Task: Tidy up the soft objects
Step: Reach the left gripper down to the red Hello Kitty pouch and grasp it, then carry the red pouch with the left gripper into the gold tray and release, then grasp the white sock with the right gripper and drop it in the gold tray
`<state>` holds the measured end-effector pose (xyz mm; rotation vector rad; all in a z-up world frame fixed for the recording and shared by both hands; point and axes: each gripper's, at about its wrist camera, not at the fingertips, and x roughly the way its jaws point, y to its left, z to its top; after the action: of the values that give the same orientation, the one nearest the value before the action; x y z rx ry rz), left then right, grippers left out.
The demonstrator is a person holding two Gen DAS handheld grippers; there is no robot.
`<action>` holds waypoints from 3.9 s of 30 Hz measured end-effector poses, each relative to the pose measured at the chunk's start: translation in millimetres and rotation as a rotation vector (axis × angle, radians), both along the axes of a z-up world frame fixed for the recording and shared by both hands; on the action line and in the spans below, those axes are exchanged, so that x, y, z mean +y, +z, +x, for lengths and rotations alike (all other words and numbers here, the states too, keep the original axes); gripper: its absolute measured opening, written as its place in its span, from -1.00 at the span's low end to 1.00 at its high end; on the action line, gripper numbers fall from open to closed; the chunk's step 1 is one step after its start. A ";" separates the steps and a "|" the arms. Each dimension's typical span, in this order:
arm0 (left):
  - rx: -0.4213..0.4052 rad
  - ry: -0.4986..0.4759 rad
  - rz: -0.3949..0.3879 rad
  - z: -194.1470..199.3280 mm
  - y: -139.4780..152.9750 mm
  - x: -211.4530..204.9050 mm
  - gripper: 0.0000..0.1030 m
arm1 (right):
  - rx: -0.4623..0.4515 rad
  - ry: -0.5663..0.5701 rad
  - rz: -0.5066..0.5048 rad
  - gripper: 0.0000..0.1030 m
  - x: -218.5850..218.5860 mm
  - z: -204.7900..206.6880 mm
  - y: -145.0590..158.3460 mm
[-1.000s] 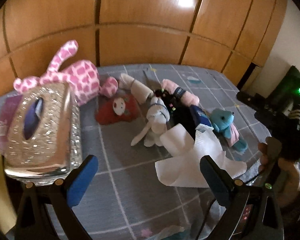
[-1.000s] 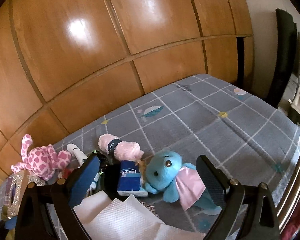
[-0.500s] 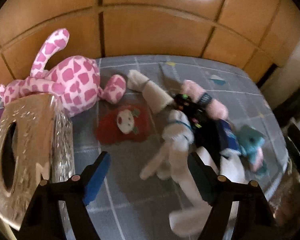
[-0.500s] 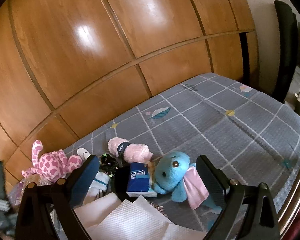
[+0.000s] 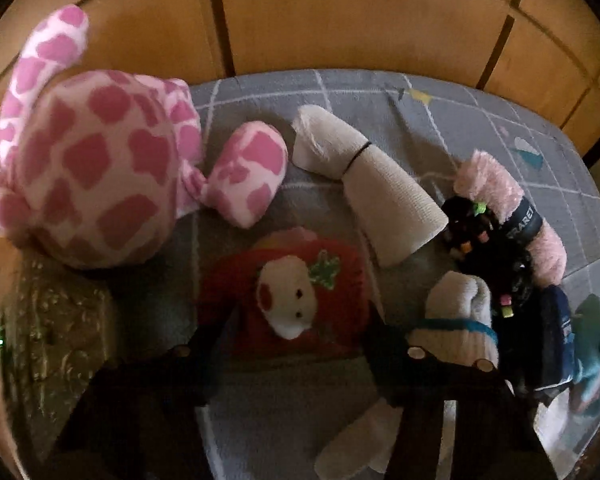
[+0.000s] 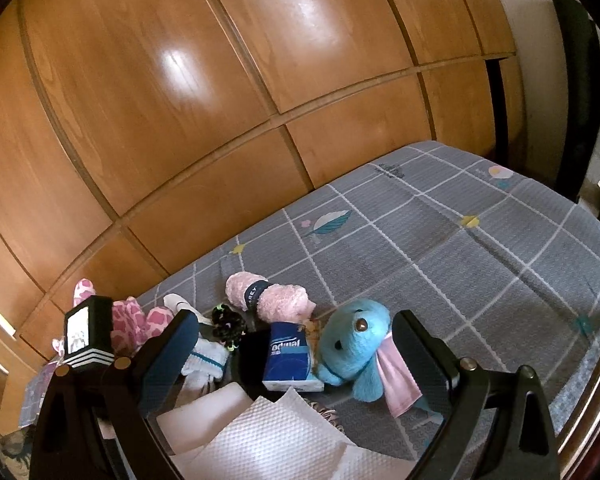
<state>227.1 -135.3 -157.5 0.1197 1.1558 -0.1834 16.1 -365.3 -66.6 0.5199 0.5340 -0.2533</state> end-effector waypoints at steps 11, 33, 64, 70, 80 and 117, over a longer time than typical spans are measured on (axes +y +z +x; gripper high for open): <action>-0.127 -0.136 -0.144 -25.3 68.4 24.0 -0.53 | 0.026 0.009 -0.061 0.93 8.5 3.9 0.3; -0.373 0.306 -0.167 1.4 190.9 271.1 -0.53 | 0.173 0.162 -0.168 0.92 42.0 29.2 -16.7; -0.181 0.701 -0.239 -173.3 35.0 451.3 -0.52 | 0.600 0.485 -0.369 -0.51 158.1 262.8 -86.9; -0.165 0.735 -0.274 -160.5 33.0 453.4 -0.42 | 0.601 0.490 -0.373 -0.51 161.0 260.7 -92.5; -0.214 0.765 -0.154 -137.5 42.8 440.0 0.66 | 0.585 0.485 -0.377 -0.51 158.8 261.5 -91.7; -0.311 0.588 -0.112 -229.5 82.5 362.4 0.99 | 0.200 0.647 -0.205 -0.74 282.5 238.6 63.3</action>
<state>-2.3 227.1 -75.0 -0.2825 0.8273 0.2837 254.8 -82.8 -3.3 0.1038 0.8312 0.2598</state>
